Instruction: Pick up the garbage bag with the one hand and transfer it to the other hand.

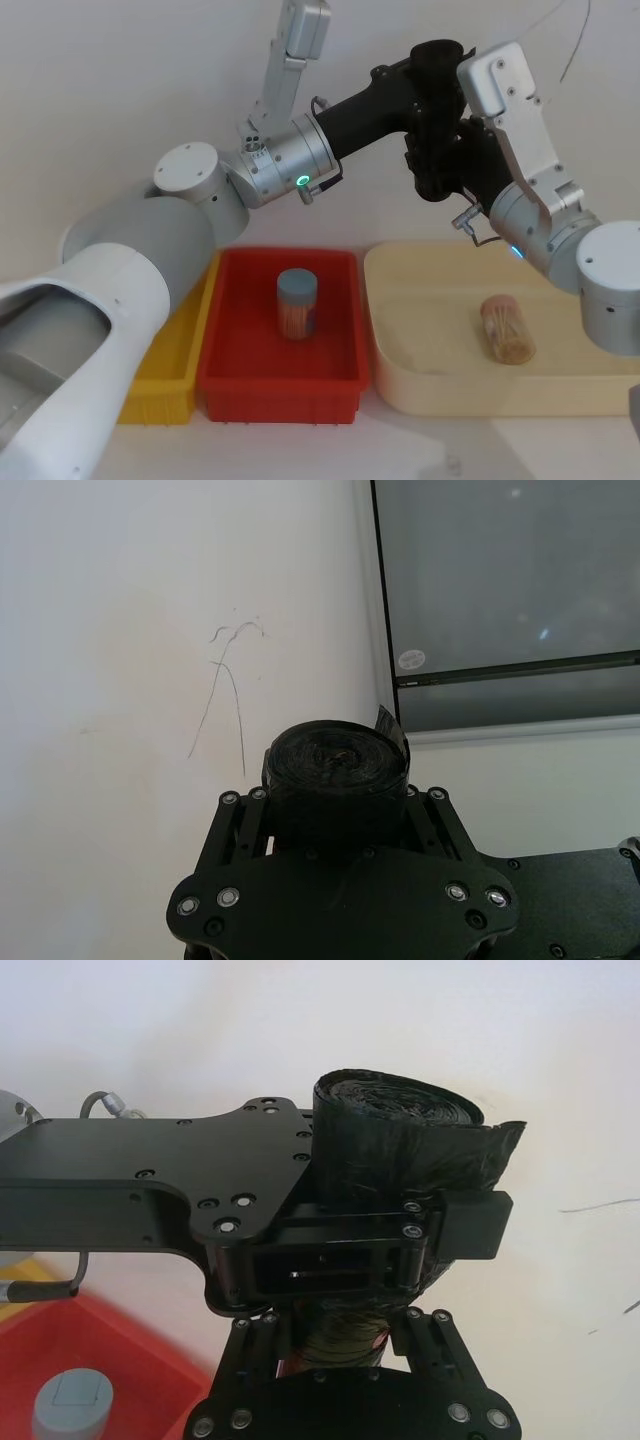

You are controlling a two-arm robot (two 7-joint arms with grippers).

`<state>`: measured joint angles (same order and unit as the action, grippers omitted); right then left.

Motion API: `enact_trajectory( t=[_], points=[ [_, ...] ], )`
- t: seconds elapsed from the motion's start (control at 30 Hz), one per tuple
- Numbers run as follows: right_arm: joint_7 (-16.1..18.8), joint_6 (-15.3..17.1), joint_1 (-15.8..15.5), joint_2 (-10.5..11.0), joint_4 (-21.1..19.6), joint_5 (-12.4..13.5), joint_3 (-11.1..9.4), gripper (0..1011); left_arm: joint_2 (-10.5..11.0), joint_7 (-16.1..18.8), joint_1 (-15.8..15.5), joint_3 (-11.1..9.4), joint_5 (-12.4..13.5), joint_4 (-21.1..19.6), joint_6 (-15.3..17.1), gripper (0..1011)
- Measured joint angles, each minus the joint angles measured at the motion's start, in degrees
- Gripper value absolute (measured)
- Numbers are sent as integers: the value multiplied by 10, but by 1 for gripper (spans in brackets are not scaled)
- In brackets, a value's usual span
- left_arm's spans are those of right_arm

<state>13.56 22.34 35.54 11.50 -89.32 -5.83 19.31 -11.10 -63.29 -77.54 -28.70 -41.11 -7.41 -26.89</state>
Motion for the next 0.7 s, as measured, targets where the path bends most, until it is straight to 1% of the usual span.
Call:
enact_trajectory(
  t=[0.4,0.47,0.53,0.57,0.6,0.63,0.7],
  points=[
    [0,0,2,-1,3,-1,1,517,0,0,0,0,0,0,0,517],
    [0,0,3,-1,3,-1,2,517,0,0,0,0,0,0,0,542],
    [0,0,3,-1,4,-1,2,517,0,0,0,0,0,0,0,588],
    [0,0,3,-1,4,-1,2,517,0,0,0,0,0,0,0,588],
    [0,0,3,-1,4,-1,2,517,0,0,0,0,0,0,0,648],
    [0,0,3,-2,4,-1,2,517,0,0,0,0,0,0,0,662],
    [0,0,3,-2,4,-1,2,517,0,0,0,0,0,0,0,739]
  ],
)
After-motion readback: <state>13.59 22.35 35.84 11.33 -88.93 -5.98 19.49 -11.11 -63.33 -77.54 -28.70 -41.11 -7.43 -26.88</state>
